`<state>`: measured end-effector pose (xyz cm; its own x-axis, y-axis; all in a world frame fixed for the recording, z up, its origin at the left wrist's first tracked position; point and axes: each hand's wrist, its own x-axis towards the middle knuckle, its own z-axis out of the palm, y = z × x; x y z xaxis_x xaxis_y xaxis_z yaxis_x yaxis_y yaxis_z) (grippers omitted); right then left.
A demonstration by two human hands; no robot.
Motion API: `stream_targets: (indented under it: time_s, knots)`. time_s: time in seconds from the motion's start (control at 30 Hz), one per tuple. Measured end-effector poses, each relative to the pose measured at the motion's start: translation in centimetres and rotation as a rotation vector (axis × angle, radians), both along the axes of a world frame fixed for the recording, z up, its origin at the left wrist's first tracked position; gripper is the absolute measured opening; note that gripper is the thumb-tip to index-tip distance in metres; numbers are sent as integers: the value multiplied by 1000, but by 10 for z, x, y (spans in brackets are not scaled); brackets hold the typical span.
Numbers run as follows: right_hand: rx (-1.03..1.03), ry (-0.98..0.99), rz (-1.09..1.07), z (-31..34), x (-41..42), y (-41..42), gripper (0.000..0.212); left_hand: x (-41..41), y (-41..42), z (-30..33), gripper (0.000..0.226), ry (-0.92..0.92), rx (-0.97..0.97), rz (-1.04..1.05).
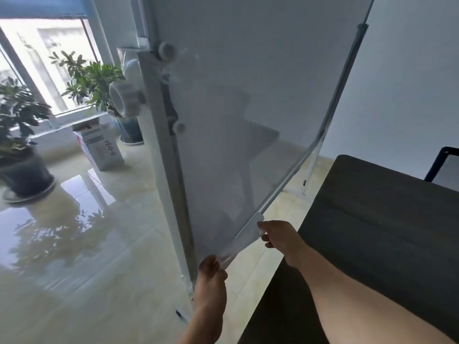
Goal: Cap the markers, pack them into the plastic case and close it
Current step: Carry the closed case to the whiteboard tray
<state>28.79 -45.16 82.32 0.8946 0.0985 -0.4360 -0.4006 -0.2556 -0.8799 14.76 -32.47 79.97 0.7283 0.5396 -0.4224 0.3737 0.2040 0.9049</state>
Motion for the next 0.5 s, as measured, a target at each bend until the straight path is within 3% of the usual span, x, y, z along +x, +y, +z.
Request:
stream_targets:
  time_s: [0.17,0.33,0.5]
  knots:
    - [-27,-10,155,-22,24,8,5,17,3,-16,40,66,19,49]
    - [-31,-80,241,-39,42,9,38,29,0,-35,40,117,62,39]
    - [-35,-94,291,-52,58,13,40,38,-3,-37,33,82,146,-4]
